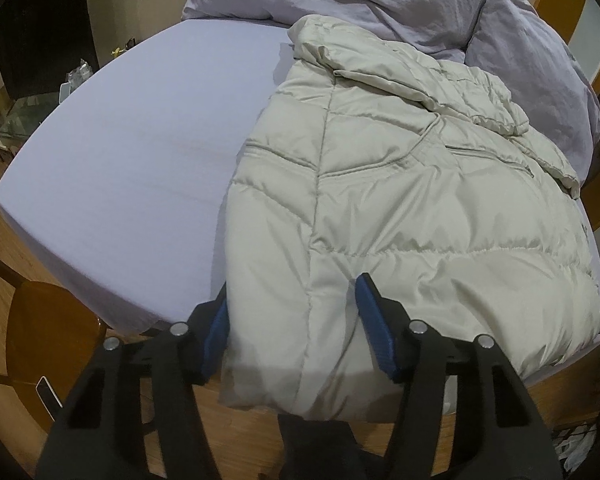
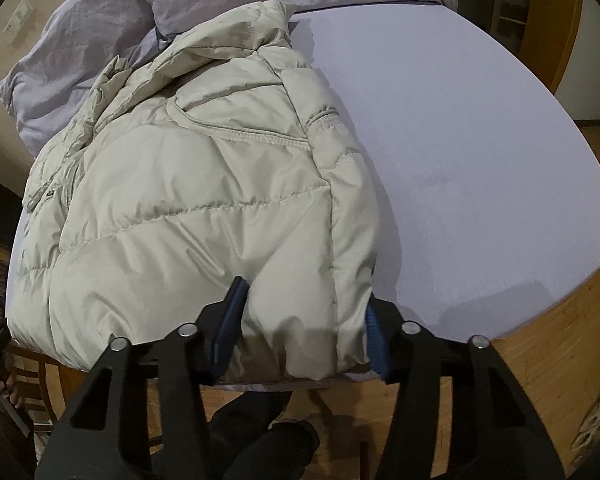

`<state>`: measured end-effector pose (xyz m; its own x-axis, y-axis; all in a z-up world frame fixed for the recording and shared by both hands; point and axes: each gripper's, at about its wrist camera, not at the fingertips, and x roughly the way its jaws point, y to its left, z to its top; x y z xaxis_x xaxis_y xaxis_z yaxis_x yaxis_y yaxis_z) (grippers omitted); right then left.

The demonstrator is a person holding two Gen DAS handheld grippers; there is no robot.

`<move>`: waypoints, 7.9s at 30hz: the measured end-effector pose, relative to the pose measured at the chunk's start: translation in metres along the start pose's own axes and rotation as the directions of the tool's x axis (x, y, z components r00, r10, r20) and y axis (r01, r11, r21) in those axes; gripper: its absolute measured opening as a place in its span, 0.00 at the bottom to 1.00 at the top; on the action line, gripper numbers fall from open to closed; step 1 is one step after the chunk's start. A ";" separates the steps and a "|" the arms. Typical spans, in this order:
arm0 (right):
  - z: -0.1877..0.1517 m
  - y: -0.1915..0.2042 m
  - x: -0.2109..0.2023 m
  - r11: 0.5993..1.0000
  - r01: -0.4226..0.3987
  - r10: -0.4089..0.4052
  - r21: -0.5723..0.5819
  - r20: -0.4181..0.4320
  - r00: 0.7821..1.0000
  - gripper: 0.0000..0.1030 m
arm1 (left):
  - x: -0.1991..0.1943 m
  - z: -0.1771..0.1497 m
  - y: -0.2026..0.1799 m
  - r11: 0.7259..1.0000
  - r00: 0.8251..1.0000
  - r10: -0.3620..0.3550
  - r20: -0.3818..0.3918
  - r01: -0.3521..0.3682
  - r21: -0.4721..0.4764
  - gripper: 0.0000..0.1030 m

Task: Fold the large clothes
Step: 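Grasp the hem edge with the left gripper while the right gripper grasps the hem too, then lift the hem with both grippers and fold it toward the collar, then release the hem with both grippers and press the folded jacket flat, then grasp the folded edge of the beige jacket with both grippers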

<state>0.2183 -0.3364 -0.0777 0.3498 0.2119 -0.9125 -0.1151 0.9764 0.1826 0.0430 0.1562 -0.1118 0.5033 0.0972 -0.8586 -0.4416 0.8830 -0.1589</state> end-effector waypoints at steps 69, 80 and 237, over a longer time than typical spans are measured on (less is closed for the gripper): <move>0.312 0.098 0.070 0.993 0.026 -0.065 0.118 0.333 0.941 0.16 | 0.099 0.348 -0.093 0.996 0.981 0.010 0.196 -0.026 0.081 0.09; 0.331 0.092 0.097 0.989 0.051 -0.087 0.141 0.263 0.961 0.46 | 0.160 0.374 -0.094 1.000 0.994 0.006 0.110 -0.009 0.029 0.17; 0.289 0.271 0.171 0.967 0.103 -0.027 -0.233 0.306 0.951 0.92 | 0.233 0.313 -0.204 0.983 0.982 0.070 0.173 -0.097 0.154 0.88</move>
<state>0.5156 -0.0234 -0.0786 0.6209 0.1875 -0.7611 -0.2917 0.9565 -0.0023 0.4829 0.1427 -0.1267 0.5922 0.2367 -0.7702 -0.3690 0.9294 0.0019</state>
